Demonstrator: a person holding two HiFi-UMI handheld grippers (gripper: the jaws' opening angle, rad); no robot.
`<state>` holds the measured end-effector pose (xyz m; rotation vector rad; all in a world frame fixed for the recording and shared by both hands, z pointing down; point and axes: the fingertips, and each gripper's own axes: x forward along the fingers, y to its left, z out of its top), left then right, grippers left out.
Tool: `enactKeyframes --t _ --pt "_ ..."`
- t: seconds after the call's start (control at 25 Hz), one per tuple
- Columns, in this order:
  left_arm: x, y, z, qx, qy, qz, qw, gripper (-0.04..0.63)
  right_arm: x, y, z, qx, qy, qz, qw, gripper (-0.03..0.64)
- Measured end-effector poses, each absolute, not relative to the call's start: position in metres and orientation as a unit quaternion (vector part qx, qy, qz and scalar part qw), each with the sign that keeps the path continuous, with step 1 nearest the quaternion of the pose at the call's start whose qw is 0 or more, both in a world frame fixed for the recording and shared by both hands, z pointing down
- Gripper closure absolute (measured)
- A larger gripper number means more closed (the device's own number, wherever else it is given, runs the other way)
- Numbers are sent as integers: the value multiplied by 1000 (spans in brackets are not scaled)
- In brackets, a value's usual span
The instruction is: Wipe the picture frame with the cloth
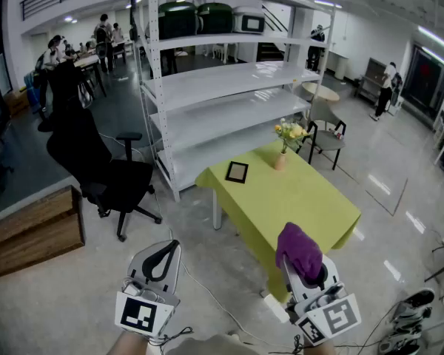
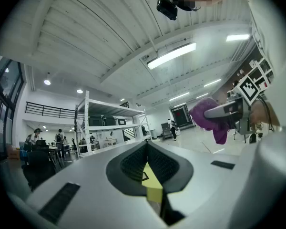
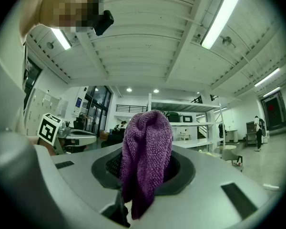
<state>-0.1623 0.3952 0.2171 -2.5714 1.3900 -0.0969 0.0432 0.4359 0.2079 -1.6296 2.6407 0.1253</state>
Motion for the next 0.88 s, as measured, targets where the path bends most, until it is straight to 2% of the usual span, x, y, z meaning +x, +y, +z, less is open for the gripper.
enactKeyframes --t 0.88 --pt "-92 394 228 -850 511 -48 120 588 112 425 237 -478 878 15 12 500"
